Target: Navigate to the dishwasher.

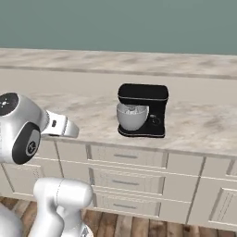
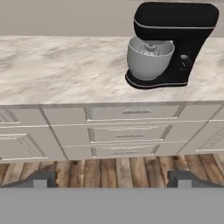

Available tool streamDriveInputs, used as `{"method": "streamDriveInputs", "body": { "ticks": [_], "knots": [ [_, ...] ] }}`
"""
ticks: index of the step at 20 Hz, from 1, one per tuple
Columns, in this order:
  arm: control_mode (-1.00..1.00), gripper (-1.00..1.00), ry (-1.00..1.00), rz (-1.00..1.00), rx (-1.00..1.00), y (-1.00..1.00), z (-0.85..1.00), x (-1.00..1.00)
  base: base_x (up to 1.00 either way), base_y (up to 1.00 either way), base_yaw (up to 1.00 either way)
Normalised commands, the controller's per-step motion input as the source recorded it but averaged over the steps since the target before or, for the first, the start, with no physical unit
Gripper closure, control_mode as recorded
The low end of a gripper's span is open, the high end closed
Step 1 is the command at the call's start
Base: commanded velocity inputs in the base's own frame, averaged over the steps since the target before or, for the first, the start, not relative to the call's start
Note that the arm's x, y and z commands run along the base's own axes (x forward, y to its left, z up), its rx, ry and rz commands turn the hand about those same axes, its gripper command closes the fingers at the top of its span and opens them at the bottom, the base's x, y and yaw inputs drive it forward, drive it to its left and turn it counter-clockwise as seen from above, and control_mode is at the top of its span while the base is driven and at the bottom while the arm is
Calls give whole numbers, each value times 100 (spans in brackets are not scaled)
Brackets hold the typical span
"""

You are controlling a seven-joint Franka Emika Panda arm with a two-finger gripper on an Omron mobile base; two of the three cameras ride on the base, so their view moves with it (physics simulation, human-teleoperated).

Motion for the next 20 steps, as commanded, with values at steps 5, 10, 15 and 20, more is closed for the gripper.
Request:
{"method": "streamDriveInputs", "body": {
  "ticks": [5, 10, 15, 20],
  "knots": [
    [100, -100, 0, 0, 0, 0, 0, 0, -17, 100, 1],
    [100, -100, 0, 0, 0, 0, 0, 0, 0, 66, 69],
    [100, -100, 0, 0, 0, 0, 0, 0, 0, 0, 99],
    [100, -100, 0, 0, 0, 0, 0, 0, 0, 0, 100]
  ]
}}
